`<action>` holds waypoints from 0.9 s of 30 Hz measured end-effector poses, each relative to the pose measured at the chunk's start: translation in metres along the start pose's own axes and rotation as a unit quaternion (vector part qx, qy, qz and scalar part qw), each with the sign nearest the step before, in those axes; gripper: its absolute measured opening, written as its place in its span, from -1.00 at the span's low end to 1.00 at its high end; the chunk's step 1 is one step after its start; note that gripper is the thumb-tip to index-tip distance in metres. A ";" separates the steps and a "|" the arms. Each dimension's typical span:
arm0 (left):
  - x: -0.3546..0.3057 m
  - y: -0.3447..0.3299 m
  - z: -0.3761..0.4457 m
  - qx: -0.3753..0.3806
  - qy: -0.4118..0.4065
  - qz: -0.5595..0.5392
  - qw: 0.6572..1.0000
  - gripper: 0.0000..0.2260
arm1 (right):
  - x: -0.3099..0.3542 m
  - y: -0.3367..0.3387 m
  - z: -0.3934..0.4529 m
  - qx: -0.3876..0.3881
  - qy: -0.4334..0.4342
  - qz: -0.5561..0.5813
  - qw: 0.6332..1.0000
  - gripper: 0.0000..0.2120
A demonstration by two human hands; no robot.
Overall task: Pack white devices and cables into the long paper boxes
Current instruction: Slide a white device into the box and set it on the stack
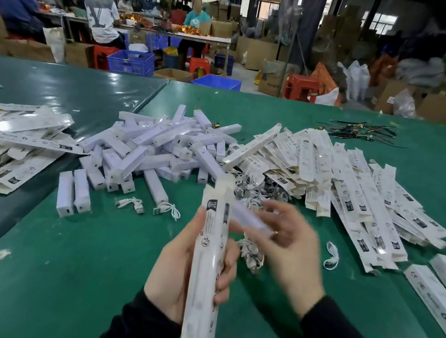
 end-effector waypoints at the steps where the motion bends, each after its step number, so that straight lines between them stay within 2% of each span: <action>1: 0.001 0.006 0.002 -0.025 -0.004 0.009 1.000 -0.54 | -0.001 0.022 0.003 -0.046 -0.026 0.036 0.998 -0.62; 3: 0.007 0.012 0.005 -0.057 0.006 0.037 0.998 -0.52 | -0.008 0.058 0.006 -0.097 -0.102 0.178 0.974 -0.66; 5: 0.015 0.012 0.006 -0.070 0.026 0.078 0.994 -0.47 | -0.016 0.078 0.006 -0.118 -0.180 0.299 0.930 -0.65; 8: 0.025 0.014 0.005 -0.114 0.042 0.170 0.978 -0.38 | -0.022 0.079 0.002 -0.120 -0.235 0.298 0.917 -0.64; 10: 0.024 0.015 0.013 -0.132 0.025 0.205 0.969 -0.45 | -0.021 0.077 0.002 -0.103 -0.243 0.291 0.920 -0.65; 13: 0.009 0.009 0.018 -0.092 -0.054 0.266 0.958 -0.63 | -0.014 0.068 0.002 -0.039 -0.249 0.313 0.916 -0.65; 16: 0.008 0.008 0.022 -0.101 -0.041 0.299 0.948 -0.66 | -0.005 0.058 0.001 0.027 -0.236 0.356 0.904 -0.72; 18: 0.010 0.005 0.018 -0.105 -0.020 0.287 0.952 -0.63 | 0.000 0.061 0.003 0.022 -0.209 0.365 0.907 -0.76; 20: 0.016 0.003 0.019 -0.078 0.003 0.272 0.959 -0.56 | 0.005 0.066 0.005 0.001 -0.175 0.358 0.917 -0.80; 23: 0.026 0.003 0.022 -0.022 0.048 0.245 0.968 -0.46 | 0.007 0.074 0.008 -0.022 -0.145 0.306 0.941 -0.68; 24: 0.030 0.002 0.020 0.001 0.062 0.240 0.969 -0.42 | 0.004 0.074 0.009 -0.029 -0.152 0.317 0.936 -0.66; 27: 0.038 -0.003 0.015 0.058 0.084 0.226 0.969 -0.50 | -0.002 0.066 0.007 -0.030 -0.189 0.406 0.894 -0.64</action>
Point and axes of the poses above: each hand's wrist, its own z-axis towards the middle knuckle, its own y-axis out of the back of the hand, x = y × z, the point moved 8 cm from there along z, towards the middle knuckle, and after that the axes turned 4 degrees about -x, right-handed, at the moved point
